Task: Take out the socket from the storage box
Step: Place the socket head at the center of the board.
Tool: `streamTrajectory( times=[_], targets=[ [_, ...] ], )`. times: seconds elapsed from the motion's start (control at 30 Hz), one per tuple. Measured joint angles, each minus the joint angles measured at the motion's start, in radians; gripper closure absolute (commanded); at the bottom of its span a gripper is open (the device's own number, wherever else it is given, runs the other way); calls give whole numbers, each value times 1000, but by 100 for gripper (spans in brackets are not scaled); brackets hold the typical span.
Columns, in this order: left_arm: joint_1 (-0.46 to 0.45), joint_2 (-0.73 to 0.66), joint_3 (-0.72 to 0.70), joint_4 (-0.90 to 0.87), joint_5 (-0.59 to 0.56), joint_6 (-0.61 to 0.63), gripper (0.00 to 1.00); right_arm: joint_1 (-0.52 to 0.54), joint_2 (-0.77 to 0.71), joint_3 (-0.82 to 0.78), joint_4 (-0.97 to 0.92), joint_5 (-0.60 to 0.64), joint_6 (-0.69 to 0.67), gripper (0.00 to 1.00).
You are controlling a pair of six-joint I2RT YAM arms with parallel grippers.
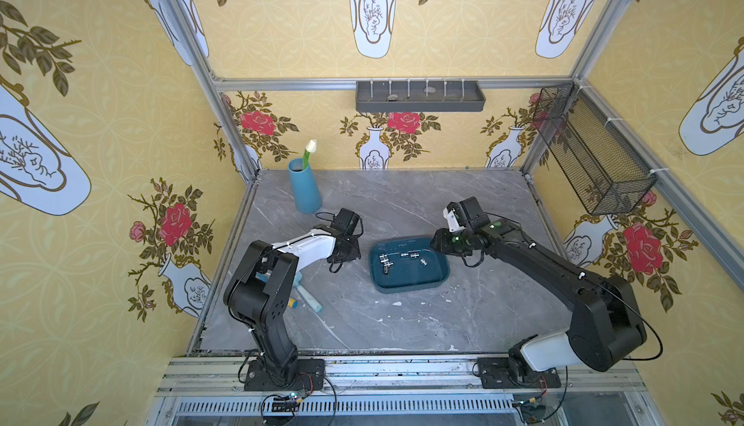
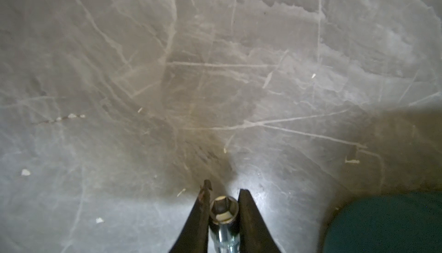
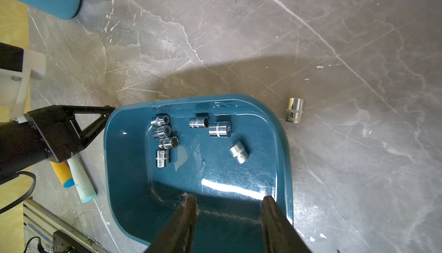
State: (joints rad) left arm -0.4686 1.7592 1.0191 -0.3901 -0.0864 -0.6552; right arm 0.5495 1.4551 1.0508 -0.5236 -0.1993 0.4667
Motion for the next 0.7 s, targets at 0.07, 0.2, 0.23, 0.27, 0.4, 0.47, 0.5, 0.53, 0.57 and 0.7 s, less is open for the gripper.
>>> streamTrajectory(
  times=[0.07,0.2,0.23,0.27,0.4,0.47,0.5,0.53,0.57,0.7],
  targets=[
    [1,12,7,3,0,0,80,2,3,5,0,0,0,51],
    [1,30,18,14,-4,0,75,6,3,8,-1,2,0,51],
    [1,32,18,16,-6,0,72,6,3,9,-2,2,0,51],
    [1,33,18,17,-7,0,69,8,3,10,-2,2,0,50],
    [1,34,18,15,-10,-1,58,13,3,12,-2,3,0,50],
    [1,34,19,14,-10,-1,56,13,5,14,-1,3,0,50],
    [1,34,20,14,-10,-1,55,15,6,14,-1,3,0,49],
    [1,32,20,14,-10,0,55,15,7,16,-3,3,0,49],
    [1,28,22,11,-10,0,54,15,7,17,-2,3,0,49],
    [2,9,30,9,-10,0,53,15,7,23,-4,3,0,49]
  ],
)
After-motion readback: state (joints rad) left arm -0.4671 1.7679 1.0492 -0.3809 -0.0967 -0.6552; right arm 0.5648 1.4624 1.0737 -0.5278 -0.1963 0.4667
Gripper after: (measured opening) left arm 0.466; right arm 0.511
